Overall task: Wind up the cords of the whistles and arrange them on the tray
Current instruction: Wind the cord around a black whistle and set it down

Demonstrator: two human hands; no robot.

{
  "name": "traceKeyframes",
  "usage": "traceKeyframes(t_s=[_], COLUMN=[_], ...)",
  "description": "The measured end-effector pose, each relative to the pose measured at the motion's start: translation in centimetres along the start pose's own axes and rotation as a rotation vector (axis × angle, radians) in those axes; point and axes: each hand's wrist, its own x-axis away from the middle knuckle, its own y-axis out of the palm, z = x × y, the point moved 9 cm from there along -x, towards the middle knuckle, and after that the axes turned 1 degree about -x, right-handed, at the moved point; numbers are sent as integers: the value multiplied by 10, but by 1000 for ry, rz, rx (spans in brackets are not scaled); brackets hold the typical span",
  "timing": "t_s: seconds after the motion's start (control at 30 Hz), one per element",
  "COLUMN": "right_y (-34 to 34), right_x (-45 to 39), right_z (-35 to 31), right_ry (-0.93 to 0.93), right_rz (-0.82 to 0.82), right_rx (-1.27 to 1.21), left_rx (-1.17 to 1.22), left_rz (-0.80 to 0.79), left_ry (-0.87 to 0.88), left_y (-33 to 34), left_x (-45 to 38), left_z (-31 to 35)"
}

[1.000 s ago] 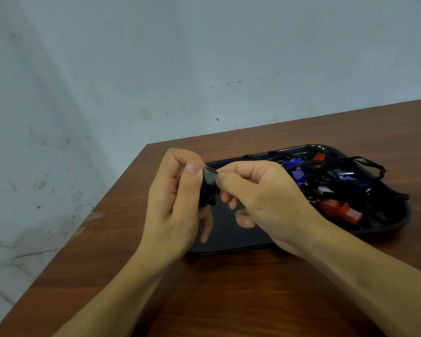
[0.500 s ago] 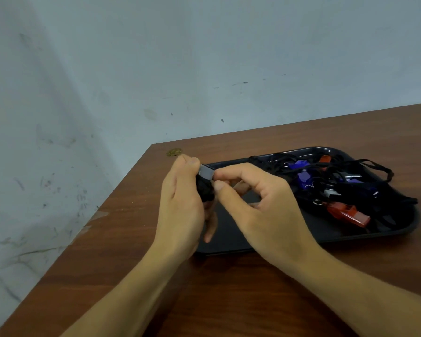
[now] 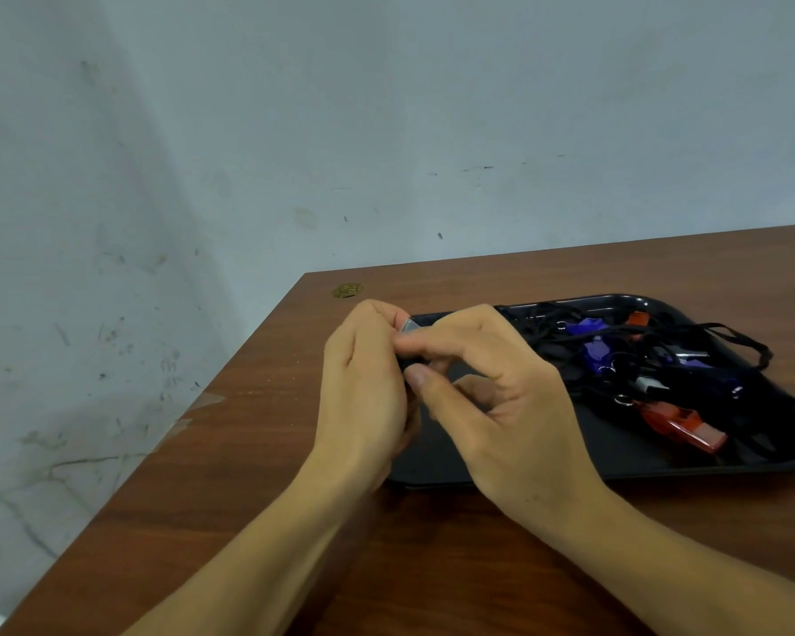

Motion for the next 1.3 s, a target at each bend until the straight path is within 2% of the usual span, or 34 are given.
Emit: traceKeyframes(t_s=[0.1,0.23,0.37,0.53,0.67,0.9,1.07,1.2,1.3], right_y=[2,-8,-23,-37,-41,-39,-38,-33,-42], right_x=[0,-4,-9,-11,-13,-11,-9,-13,-16], right_z=[-1,-3,14,13,8,4,-8,-10,-3], right_ry=[5,-22,108,118,115,75,22,61,94], right_rz=[-18,5,79,93,88,185,217,118,129], right_rx=[-49,55,-21,-54,-99,-284,-271,-314,-275], left_rx=[-25,89,230,249,222,269,343,295,272], left_rz=[-31,-109,-200,-350,-354,-263,-257,-248,-313], left_ry=[24,15,39,174,277,380,347,328,351], left_y=[1,7,13,20,18,14,15,14,14], left_x=[0,1,1,0,3,8,10,9,9], left_z=[2,1,4,11,18,25,28,30,29])
